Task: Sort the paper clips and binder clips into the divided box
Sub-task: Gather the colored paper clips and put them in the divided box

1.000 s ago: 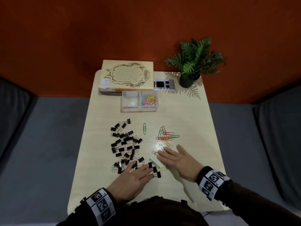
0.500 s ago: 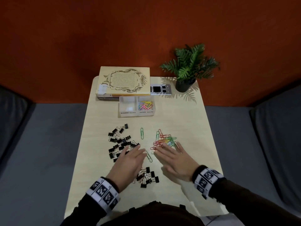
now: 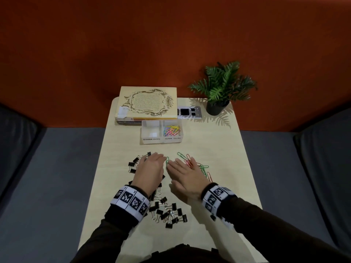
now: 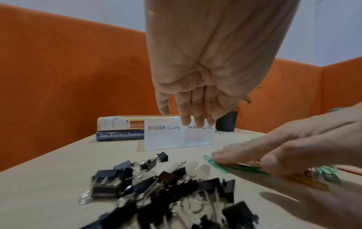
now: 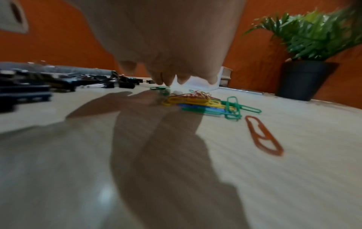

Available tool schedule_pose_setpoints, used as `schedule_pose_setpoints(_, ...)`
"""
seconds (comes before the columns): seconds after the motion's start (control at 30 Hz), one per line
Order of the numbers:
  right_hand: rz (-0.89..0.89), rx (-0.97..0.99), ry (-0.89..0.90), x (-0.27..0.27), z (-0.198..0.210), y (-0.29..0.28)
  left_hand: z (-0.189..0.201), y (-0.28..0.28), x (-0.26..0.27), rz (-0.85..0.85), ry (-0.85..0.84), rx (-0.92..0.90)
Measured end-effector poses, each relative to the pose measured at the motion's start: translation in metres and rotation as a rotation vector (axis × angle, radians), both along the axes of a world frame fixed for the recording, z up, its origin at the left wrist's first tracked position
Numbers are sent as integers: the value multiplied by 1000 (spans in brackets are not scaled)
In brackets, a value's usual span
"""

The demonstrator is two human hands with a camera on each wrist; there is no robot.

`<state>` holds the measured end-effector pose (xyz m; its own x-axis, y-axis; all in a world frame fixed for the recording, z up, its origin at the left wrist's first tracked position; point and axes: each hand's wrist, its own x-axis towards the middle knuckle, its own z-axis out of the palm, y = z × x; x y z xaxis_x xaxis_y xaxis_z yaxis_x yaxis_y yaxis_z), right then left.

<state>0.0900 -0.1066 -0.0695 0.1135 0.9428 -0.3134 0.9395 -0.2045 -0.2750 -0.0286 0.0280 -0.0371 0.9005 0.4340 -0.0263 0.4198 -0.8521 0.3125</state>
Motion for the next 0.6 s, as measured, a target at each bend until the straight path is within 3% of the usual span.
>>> schedule_pose_setpoints(0.13,-164,26,66,8,6,10,-3,-3,21,27,50,-108)
schedule_pose_setpoints(0.27,-500,179,161,31,9,-22,-18,-7,38,93,374,-110)
schedule_pose_setpoints(0.33,-582,186,199,43,6,-42,-20,-12,50,98,394,-121)
schedule_pose_setpoints(0.47,-513,22,225,48,7,-57,-24,-24,67,42,290,-263)
schedule_pose_setpoints(0.6,-521,160,226,37,-5,-51,-31,-29,69,-68,298,-250)
